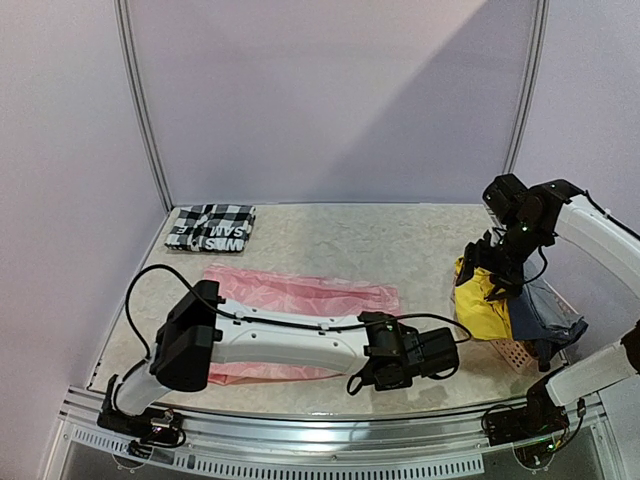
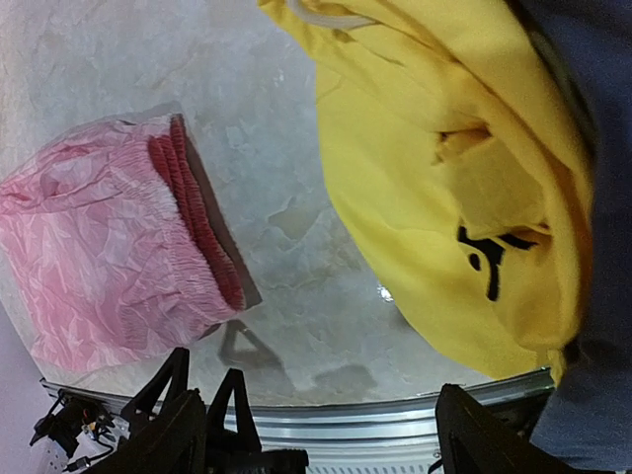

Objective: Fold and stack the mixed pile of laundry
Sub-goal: Pick up the rectangle-folded shorts from the center of the board, then pass from the left arm to the right

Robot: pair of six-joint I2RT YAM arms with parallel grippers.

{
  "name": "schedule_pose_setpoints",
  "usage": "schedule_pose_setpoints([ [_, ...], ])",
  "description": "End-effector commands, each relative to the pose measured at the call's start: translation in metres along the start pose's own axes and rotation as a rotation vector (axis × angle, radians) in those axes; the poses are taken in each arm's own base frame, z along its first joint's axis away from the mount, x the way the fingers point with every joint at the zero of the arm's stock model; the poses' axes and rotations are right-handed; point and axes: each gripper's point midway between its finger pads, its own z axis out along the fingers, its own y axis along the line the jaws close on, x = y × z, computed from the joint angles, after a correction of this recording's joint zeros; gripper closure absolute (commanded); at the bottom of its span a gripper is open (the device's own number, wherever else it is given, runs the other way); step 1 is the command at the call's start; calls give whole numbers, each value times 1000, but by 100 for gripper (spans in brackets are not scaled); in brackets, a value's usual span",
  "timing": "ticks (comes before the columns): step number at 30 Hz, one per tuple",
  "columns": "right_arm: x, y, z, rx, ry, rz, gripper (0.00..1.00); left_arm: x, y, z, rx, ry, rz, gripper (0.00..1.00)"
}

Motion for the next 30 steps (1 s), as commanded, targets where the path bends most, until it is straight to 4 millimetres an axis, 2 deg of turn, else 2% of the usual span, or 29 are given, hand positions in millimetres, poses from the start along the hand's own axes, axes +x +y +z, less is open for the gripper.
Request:
schedule_pose_setpoints([
  [1, -1, -17, -20, 60, -32, 34, 19, -6, -6, 16, -61, 13, 64, 34],
  [7, -6, -9, -30, 42, -40, 36, 19, -7, -8, 37, -126, 30, 95, 35],
  [15, -4, -5, -37, 17, -41, 51, 18, 3, 7, 67, -180, 63, 73, 42],
  [19, -4, -2, -41, -1, -44, 60, 18, 2, 13, 75, -188, 58, 73, 56],
  [26, -2, 10, -46, -68, -37, 44, 16, -13, 28, 61, -174, -6, 6, 99],
  [30, -4, 27, -44, -152, -33, 18, 13, -19, 39, 42, -107, -72, -94, 100],
])
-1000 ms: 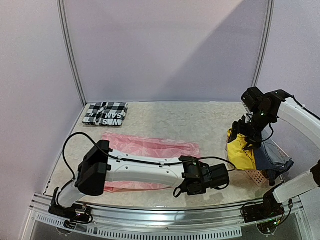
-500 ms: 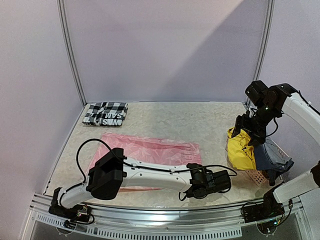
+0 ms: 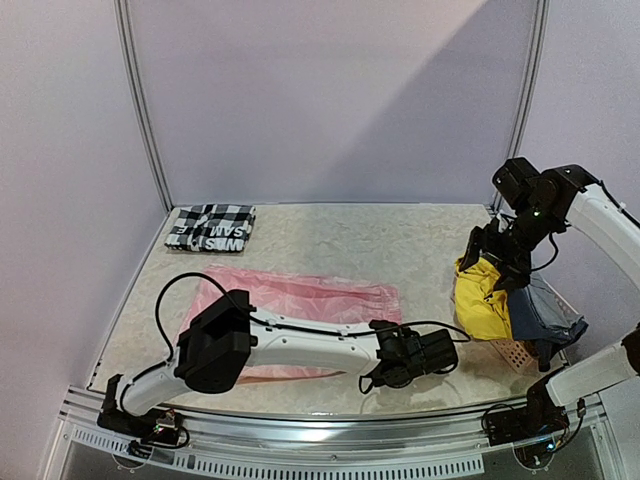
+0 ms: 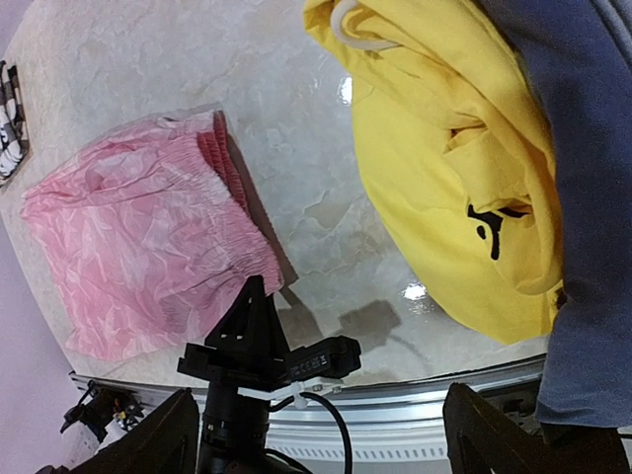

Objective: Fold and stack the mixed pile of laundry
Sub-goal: Pass from the left arm to the right

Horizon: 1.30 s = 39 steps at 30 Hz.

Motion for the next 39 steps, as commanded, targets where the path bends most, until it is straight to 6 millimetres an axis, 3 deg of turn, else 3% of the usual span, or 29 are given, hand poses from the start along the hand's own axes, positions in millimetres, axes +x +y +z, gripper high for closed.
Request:
schedule_pose_setpoints([
  [1, -2, 24, -7, -132, -3, -23, 12, -12, 31, -22, 82, -94, -172, 100],
  [13, -7, 60, 21, -272, 90, -4, 9, -13, 79, -60, 320, -249, -444, 100],
  [19, 1, 75, 43, -304, 157, 9, 8, -14, 97, -71, 372, -292, -525, 100],
  [30, 16, 95, 93, -278, 239, 98, 6, -8, 94, -70, 389, -277, -519, 100],
  [39, 24, 87, 151, -236, 303, 193, 14, -9, 91, -70, 400, -278, -524, 100],
])
